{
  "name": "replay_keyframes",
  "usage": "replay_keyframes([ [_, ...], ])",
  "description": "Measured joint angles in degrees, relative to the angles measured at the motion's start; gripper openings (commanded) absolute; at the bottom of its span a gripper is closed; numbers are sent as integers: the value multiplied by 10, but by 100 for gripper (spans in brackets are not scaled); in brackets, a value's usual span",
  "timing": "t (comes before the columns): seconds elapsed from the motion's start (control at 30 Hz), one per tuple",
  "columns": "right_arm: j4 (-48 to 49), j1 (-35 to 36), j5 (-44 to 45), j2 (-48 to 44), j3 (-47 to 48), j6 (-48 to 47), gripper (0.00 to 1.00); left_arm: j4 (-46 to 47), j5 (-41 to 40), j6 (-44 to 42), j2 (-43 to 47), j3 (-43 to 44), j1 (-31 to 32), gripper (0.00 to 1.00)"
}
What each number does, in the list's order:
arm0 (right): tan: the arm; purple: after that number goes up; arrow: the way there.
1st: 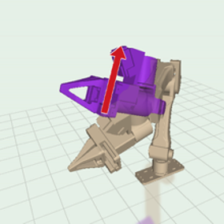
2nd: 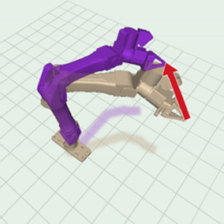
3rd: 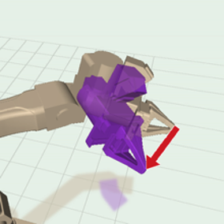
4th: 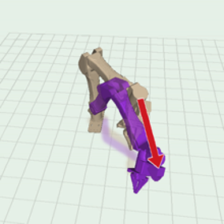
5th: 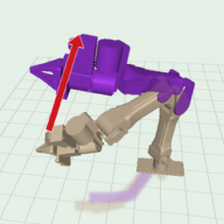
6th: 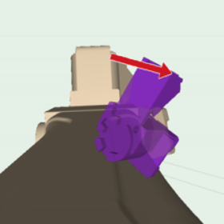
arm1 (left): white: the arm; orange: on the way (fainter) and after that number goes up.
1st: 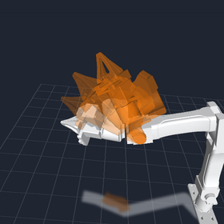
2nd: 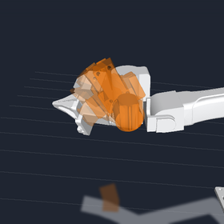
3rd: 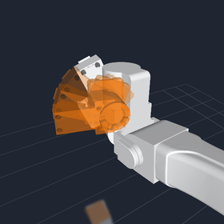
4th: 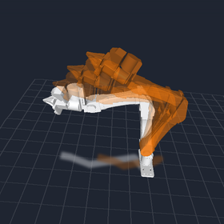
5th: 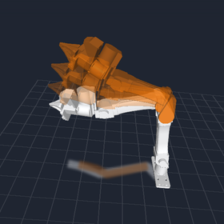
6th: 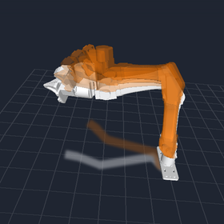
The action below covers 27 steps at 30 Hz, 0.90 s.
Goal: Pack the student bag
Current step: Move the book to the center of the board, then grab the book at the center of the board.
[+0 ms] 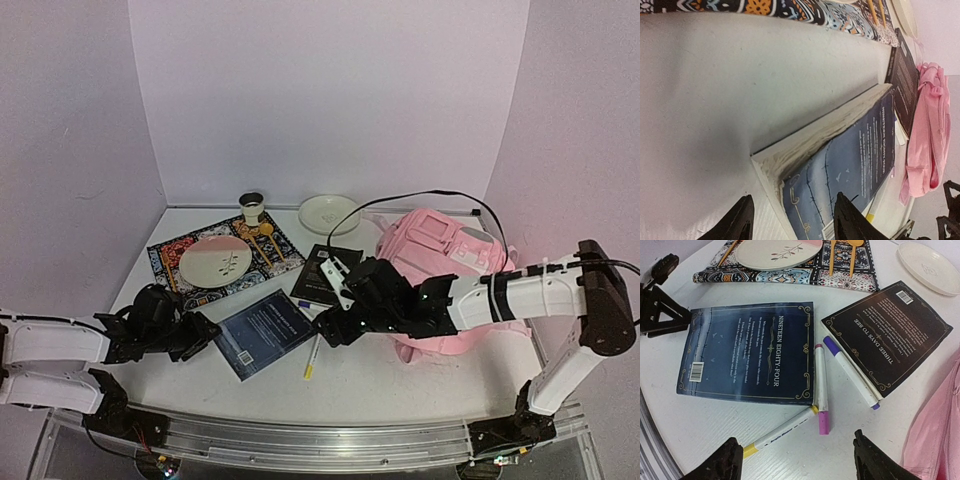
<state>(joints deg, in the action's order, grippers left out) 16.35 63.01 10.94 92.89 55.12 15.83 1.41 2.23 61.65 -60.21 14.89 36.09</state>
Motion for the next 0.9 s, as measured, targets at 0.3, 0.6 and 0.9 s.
replay_keyframes([
  [0.3, 0, 8, -8, 13, 16, -4, 77, -23, -40, -47, -46, 43, -1, 54],
  [0.6, 2, 24, -16, 53, 41, -10, 76, -2, -20, -70, -101, 49, -2, 44],
  [0.9, 11, 47, -23, 106, 78, -33, 77, 1, 8, -67, -81, 50, -4, 22],
])
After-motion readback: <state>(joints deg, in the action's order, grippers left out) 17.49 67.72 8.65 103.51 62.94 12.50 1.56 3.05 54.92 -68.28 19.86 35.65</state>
